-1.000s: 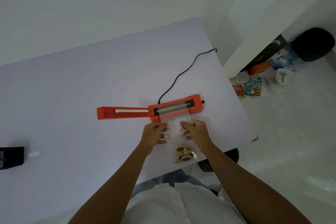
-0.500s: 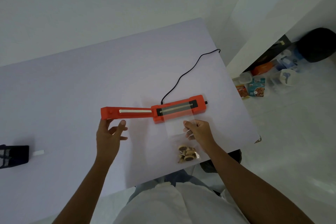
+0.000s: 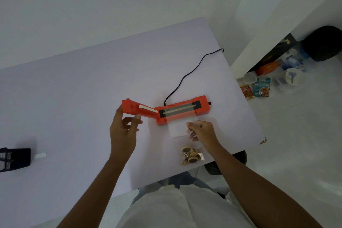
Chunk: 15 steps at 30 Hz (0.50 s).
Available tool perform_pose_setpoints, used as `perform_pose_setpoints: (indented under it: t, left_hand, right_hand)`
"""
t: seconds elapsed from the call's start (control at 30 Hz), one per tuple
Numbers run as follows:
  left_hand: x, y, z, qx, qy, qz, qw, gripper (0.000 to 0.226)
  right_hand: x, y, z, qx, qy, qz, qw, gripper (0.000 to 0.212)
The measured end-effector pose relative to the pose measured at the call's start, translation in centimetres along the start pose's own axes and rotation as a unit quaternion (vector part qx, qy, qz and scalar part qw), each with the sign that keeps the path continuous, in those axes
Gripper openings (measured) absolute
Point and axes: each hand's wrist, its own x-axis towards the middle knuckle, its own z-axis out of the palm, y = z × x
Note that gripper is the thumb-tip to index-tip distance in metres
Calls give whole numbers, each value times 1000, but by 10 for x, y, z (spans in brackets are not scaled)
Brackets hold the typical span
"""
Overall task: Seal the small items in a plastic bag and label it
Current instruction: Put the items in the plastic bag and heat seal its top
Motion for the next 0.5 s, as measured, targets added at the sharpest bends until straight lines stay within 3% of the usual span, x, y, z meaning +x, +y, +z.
perform_pose_setpoints:
  t: [0.5]
  left_hand:
    - [30,24,61,99,-128,151,975,41]
  right_hand:
    - [0,-2,-4,0,-6,3,1000,26]
